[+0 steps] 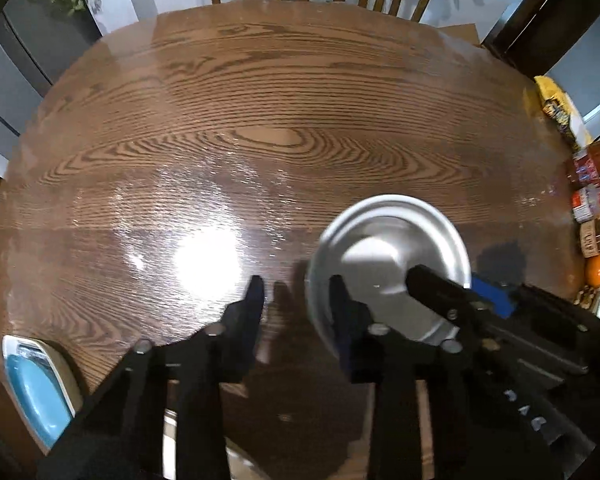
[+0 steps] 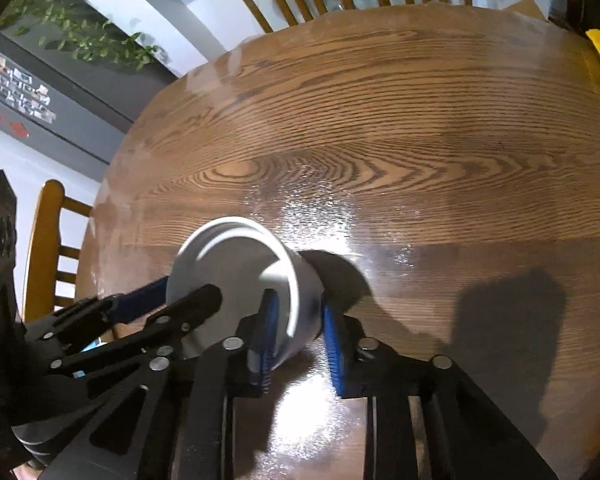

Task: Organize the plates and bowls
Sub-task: 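Lift the ramekin with both grippers and carry it over the nested bowls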

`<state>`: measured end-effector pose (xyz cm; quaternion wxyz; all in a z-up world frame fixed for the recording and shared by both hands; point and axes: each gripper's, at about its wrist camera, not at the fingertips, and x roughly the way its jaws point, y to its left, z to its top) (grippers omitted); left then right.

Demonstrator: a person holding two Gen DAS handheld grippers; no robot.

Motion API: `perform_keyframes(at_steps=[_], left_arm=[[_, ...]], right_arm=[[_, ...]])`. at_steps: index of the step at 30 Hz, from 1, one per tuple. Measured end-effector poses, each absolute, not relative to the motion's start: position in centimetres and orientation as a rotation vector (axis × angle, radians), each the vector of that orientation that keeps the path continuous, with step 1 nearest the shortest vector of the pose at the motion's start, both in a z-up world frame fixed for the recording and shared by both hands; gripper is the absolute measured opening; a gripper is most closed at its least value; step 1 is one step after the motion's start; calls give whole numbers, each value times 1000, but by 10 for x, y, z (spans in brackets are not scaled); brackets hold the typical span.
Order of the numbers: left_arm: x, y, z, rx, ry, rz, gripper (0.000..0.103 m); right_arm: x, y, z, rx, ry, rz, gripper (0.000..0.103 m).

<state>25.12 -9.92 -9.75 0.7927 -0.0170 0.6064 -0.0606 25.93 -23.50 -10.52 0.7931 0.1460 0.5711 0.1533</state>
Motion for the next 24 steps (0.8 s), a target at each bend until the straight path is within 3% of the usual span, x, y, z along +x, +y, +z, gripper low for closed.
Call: perform_keyframes(at_steps=[2,11,24], left_arm=[[250,-102,-100,-72,1311,-147,9],[237,-110,-99,-97,1265,-105,9],[186,-121,-52,-21,1114,-140,10]], right_arm=[[259,-235,-105,317,1222,329,21],[249,-242,-107,380,1203,322,20],[199,-259,-77,408,1093,327,19]])
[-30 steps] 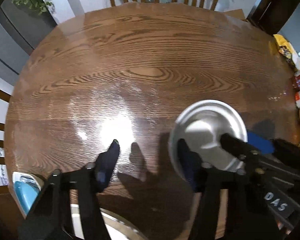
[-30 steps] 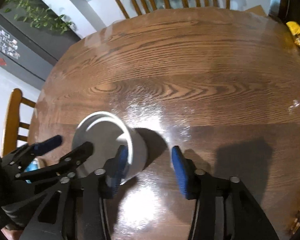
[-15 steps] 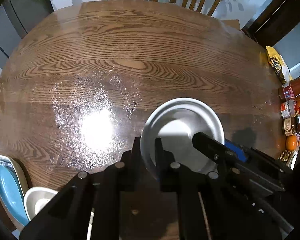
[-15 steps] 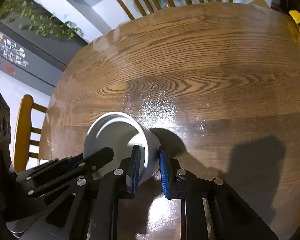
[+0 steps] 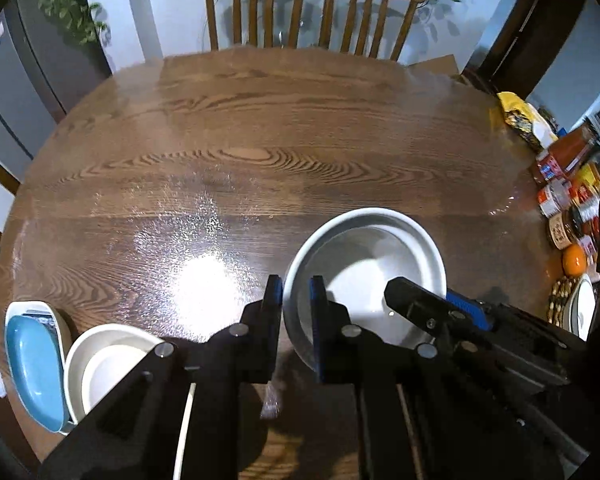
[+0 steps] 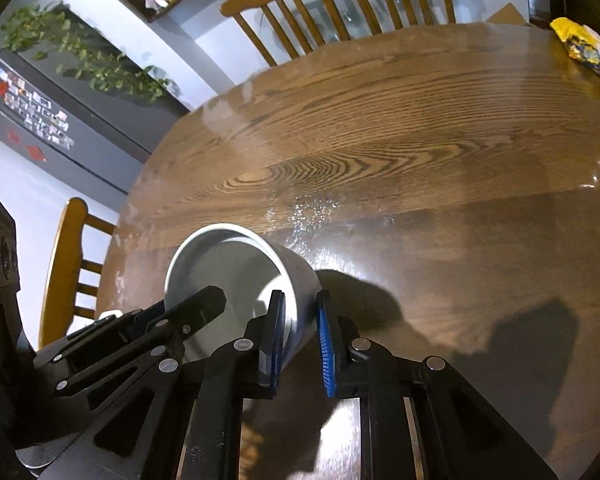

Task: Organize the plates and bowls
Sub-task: 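Lift the ramekin with both grippers and carry it over the nested bowls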

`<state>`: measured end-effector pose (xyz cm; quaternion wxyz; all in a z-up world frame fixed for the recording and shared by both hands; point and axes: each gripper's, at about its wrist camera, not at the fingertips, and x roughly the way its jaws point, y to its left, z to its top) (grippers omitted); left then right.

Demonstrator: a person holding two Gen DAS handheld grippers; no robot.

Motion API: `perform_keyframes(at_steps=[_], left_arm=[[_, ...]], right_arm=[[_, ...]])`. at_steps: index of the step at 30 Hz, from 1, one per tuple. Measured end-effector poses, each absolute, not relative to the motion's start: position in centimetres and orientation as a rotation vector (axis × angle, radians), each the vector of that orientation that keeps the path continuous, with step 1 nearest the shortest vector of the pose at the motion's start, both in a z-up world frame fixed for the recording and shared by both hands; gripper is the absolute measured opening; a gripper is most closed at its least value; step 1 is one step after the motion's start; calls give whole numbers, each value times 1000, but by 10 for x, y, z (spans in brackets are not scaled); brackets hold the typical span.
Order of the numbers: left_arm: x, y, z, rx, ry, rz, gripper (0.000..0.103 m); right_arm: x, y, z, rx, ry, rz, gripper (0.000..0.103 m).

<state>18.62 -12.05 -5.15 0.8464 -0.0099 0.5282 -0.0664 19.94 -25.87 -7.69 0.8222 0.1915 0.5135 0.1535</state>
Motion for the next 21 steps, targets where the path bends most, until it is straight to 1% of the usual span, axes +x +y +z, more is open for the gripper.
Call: perform_keyframes(at_steps=[12,21], left_arm=[[130,-122,-20,2,1008,-178,10],[92,-105,-10,-12,973,-180,10]], right_arm=[[143,-258,-45,402,1009,306,19],[108,-240,-30,377,978,308,19]])
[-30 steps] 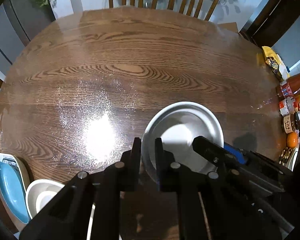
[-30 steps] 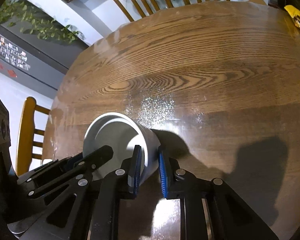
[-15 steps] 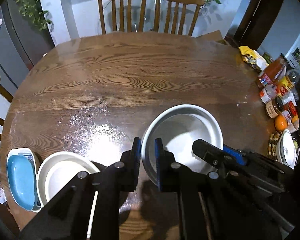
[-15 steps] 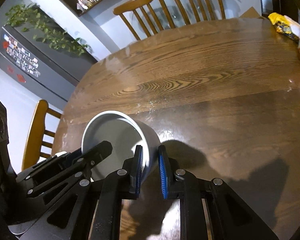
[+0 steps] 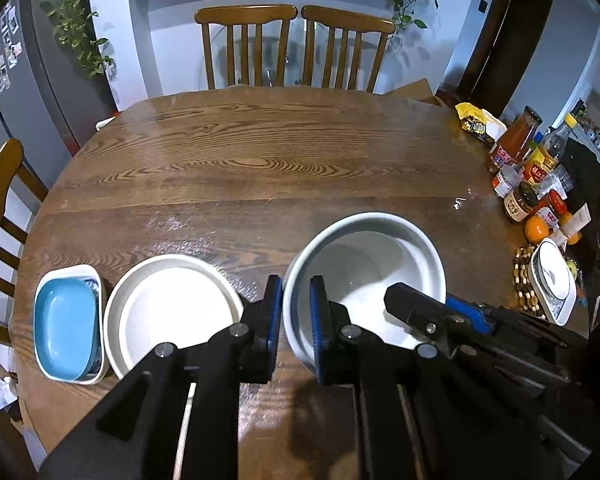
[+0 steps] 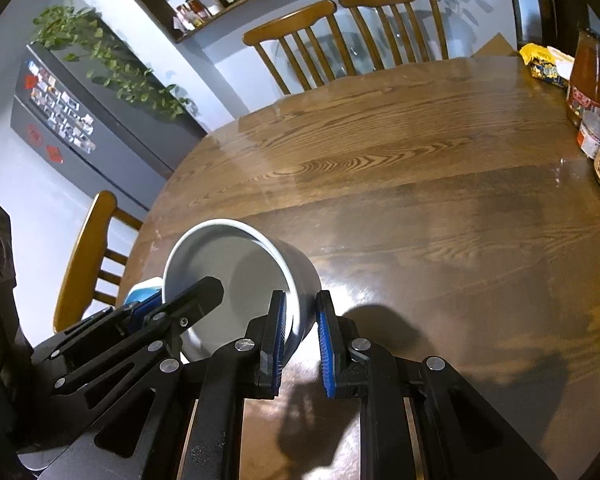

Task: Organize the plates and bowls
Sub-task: 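Lift the ramekin with both grippers and carry it over the nested bowls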

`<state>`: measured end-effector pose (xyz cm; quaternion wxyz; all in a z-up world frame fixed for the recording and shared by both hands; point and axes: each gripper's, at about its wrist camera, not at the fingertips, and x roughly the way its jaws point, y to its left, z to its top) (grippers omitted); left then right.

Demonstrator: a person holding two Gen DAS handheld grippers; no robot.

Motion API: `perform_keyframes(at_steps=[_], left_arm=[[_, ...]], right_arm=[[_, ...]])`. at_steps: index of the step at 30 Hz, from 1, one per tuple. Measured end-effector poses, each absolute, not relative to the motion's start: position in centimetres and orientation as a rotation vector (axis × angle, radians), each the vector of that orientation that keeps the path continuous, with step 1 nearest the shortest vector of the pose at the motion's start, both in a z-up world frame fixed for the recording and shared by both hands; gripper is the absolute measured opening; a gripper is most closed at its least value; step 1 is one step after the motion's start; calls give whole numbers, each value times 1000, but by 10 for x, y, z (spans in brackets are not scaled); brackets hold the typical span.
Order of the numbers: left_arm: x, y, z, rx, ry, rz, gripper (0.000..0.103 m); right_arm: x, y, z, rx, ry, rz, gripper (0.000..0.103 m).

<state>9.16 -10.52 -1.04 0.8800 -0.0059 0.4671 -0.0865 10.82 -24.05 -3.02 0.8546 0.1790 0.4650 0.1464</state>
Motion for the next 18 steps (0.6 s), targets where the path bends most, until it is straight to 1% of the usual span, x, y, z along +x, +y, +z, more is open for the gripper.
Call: perform_keyframes(at_steps=[18], left_arm=[[56,-38,10,-55,915,-120,10]], right_arm=[[80,-177,-6,314,938,377,19]])
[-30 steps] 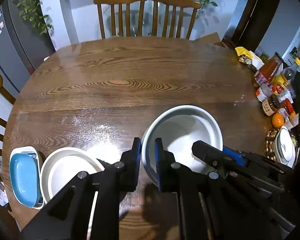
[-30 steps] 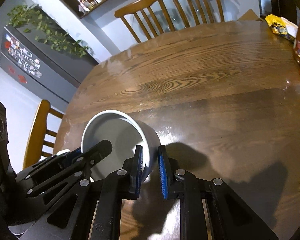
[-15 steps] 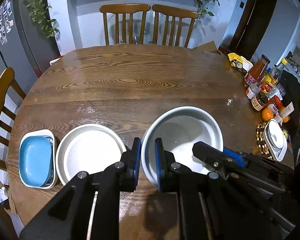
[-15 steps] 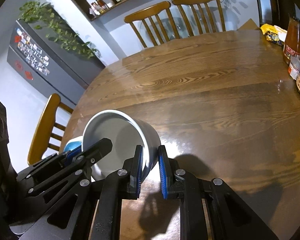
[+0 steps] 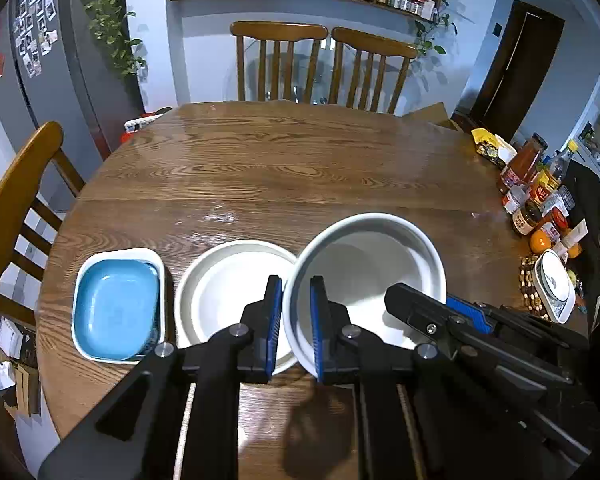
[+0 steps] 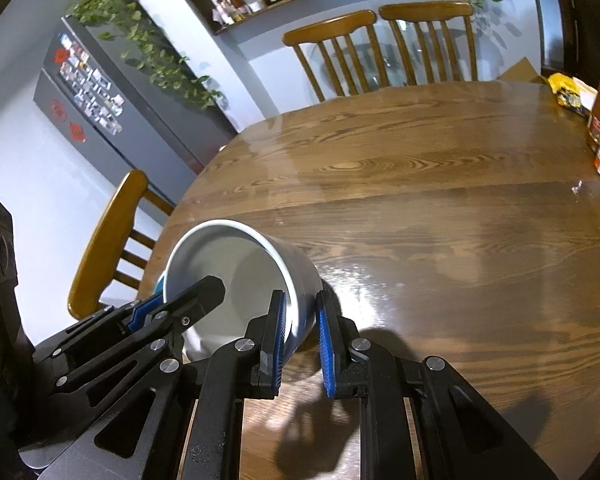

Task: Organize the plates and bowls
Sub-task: 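Lift the ramekin with both grippers and carry it over the nested bowls, then lower the ramekin into the smaller white bowl with both grippers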

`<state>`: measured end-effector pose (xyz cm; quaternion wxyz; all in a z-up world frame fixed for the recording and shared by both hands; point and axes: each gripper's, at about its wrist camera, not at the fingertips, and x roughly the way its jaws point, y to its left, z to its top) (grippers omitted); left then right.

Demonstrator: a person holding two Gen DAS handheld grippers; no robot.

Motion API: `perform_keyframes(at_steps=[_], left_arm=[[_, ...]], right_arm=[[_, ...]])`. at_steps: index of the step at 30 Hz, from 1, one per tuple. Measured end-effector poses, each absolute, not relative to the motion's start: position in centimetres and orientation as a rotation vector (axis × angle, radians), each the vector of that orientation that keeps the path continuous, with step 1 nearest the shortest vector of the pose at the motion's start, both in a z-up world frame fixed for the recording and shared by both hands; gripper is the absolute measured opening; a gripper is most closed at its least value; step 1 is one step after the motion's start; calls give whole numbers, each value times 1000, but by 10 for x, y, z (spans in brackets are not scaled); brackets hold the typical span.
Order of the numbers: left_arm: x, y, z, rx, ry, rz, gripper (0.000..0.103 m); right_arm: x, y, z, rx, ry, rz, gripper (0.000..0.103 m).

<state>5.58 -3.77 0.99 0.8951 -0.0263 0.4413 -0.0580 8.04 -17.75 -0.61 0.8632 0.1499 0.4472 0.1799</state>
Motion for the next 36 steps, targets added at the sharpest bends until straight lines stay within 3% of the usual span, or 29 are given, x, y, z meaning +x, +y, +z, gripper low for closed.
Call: perform_keyframes(at_steps=[19,36], left_arm=[[70,22,-14,-104,1013,-91,10],[96,28,-52,-111,1106,-130,10]], right_arm=[[91,-113,-23,286,1010,398,19],[112,-104,-60,309,1109,341,19]])
